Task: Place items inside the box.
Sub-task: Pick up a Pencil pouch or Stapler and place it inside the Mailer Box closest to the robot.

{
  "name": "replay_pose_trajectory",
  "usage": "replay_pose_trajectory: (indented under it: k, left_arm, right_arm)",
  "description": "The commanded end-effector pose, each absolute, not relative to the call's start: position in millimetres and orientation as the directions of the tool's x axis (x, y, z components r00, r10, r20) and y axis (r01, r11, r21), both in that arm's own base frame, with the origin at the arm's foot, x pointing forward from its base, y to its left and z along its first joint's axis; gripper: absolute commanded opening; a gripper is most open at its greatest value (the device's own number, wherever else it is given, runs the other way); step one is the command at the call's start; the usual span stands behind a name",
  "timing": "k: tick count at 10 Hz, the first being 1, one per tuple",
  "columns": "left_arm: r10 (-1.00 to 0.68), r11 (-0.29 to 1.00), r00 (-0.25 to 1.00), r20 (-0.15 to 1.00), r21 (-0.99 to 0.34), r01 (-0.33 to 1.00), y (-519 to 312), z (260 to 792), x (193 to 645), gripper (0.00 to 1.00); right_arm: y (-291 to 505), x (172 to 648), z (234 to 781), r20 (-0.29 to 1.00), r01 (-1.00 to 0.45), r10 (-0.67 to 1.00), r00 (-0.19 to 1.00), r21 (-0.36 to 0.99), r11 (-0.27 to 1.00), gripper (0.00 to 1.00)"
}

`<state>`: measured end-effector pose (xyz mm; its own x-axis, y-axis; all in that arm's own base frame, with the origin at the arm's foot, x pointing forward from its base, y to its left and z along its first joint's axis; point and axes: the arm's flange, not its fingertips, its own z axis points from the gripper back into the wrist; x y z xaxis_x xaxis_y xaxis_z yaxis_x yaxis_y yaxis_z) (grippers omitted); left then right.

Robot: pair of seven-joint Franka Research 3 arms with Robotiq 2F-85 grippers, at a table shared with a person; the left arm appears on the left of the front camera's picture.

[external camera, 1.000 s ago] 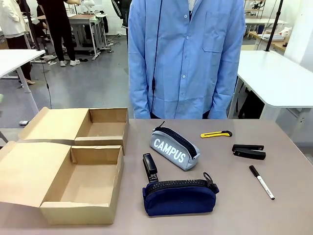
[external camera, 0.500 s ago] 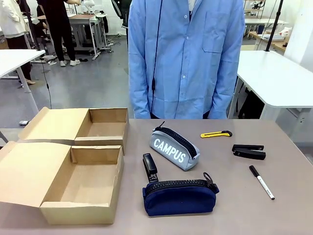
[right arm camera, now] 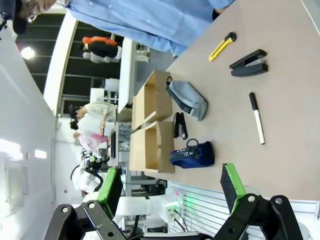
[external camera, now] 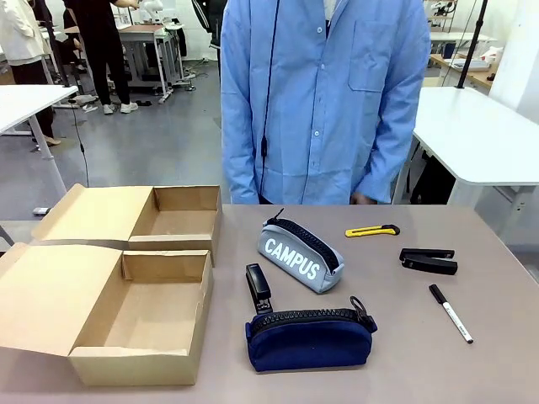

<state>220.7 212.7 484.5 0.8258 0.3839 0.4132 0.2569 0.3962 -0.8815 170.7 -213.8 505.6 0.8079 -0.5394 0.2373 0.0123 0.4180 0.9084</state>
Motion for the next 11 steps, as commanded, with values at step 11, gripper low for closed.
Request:
replay_pose_trajectory:
  k: [11]
  left_arm:
    - [0.388, 0.390, 0.814, 0.433, -0.877, 0.281, 215.2, 486.3, 221.1, 1.00]
  right_arm:
    - [-232.9, 119.5, 488.6, 0.540, -0.289, -0.504, 0.674, 0.821, 0.492, 1.00]
